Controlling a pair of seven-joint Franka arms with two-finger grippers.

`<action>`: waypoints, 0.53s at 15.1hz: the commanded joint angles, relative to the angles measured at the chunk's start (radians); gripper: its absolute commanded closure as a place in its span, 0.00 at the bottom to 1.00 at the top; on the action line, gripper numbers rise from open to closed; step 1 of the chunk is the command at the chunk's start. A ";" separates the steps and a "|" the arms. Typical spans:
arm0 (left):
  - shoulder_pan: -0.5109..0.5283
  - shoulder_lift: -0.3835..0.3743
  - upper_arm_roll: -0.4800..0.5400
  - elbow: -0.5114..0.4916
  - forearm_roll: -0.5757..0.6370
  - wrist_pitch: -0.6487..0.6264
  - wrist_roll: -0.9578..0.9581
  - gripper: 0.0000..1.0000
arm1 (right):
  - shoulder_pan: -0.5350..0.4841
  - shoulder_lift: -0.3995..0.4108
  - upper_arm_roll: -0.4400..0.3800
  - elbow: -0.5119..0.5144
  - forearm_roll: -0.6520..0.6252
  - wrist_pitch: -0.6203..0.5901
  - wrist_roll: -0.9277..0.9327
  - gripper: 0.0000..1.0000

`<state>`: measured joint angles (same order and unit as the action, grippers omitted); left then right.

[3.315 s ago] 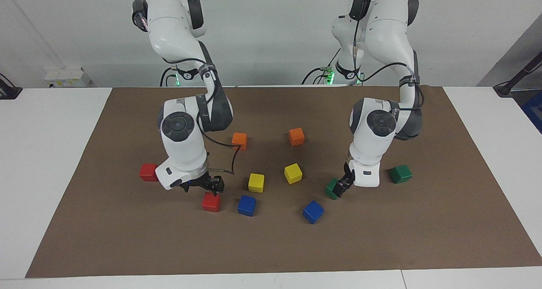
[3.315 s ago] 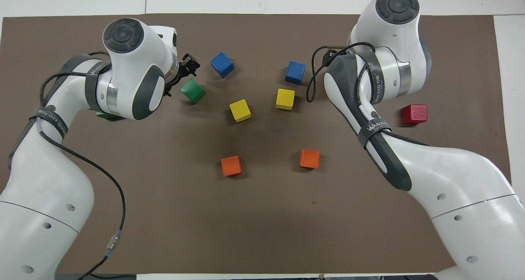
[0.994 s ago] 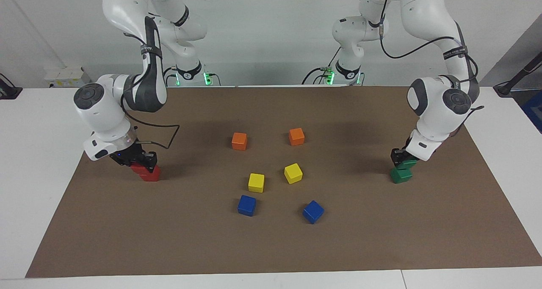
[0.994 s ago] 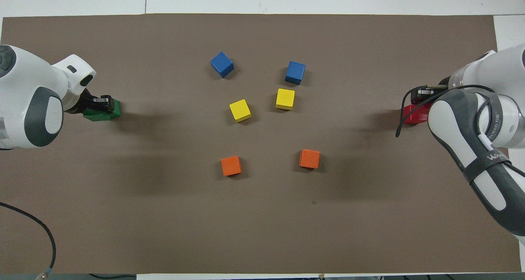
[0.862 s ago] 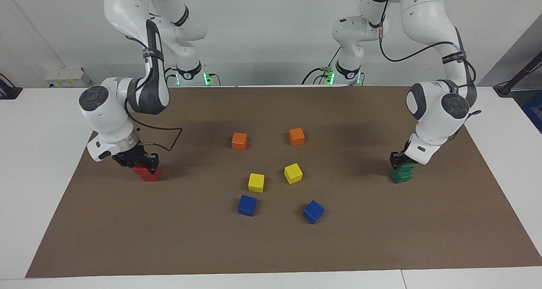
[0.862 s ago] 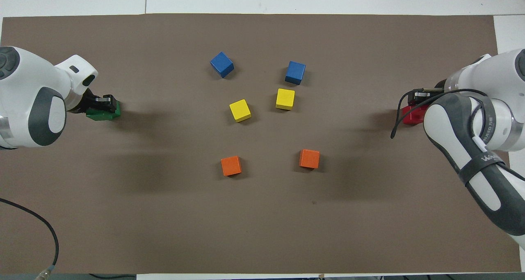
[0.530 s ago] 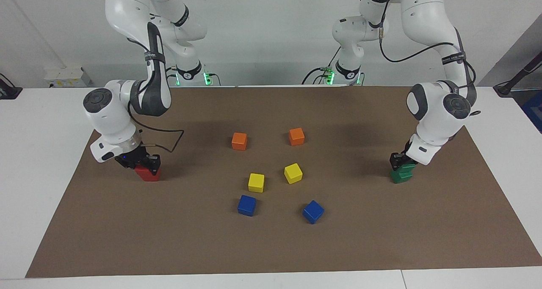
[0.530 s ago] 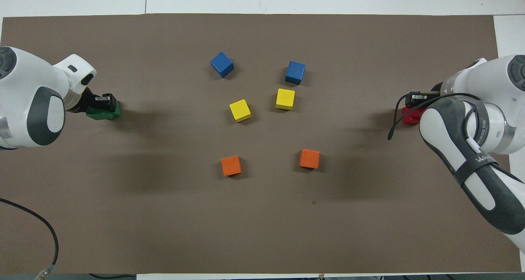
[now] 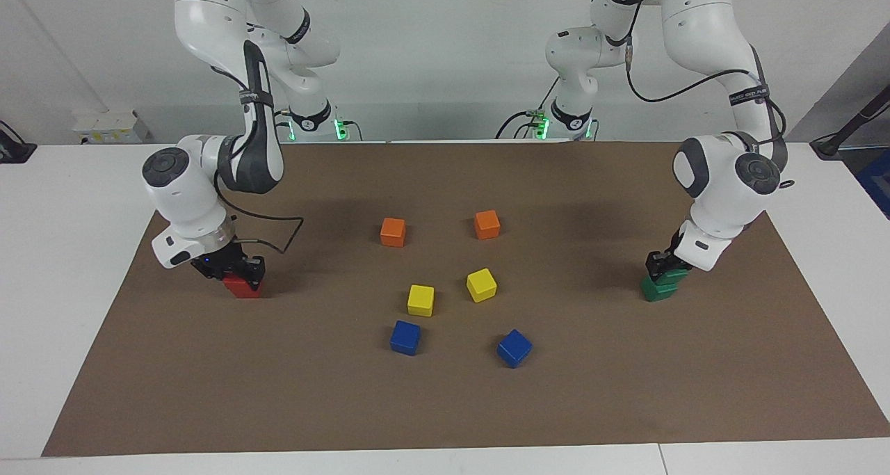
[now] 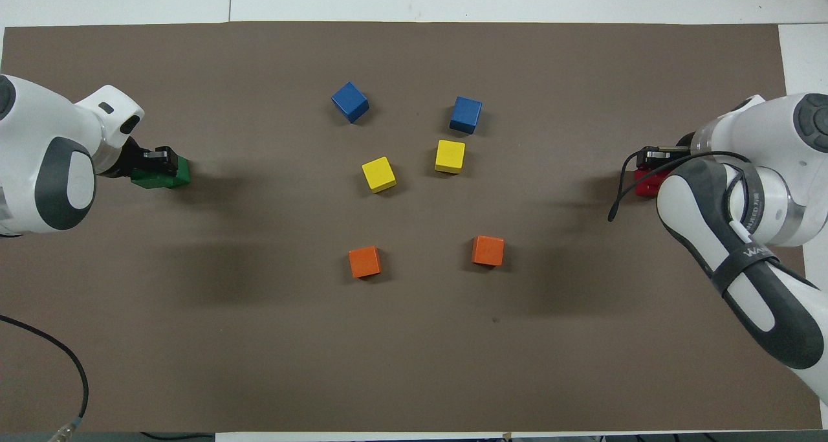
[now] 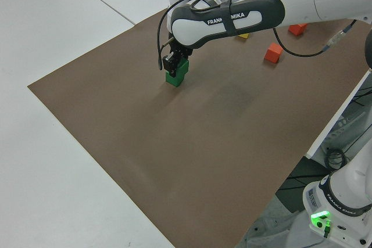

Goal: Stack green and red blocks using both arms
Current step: 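Lower both blocks onto their stacks and open both grippers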

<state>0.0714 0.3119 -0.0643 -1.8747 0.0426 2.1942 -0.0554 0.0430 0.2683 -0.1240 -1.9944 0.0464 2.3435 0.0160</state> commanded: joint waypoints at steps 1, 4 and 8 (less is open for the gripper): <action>-0.002 0.006 0.001 -0.009 -0.020 0.039 0.014 1.00 | 0.004 -0.017 0.009 0.035 0.015 -0.085 0.001 0.00; -0.001 0.013 0.003 -0.011 -0.018 0.041 0.017 1.00 | 0.009 -0.030 0.010 0.225 -0.005 -0.361 -0.007 0.00; -0.002 0.010 0.003 -0.024 -0.018 0.050 0.016 0.39 | 0.040 -0.177 0.012 0.275 -0.036 -0.501 -0.057 0.00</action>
<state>0.0711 0.3160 -0.0657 -1.8750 0.0420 2.2119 -0.0554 0.0678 0.1772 -0.1157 -1.7102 0.0297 1.8830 -0.0044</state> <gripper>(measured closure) 0.449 0.000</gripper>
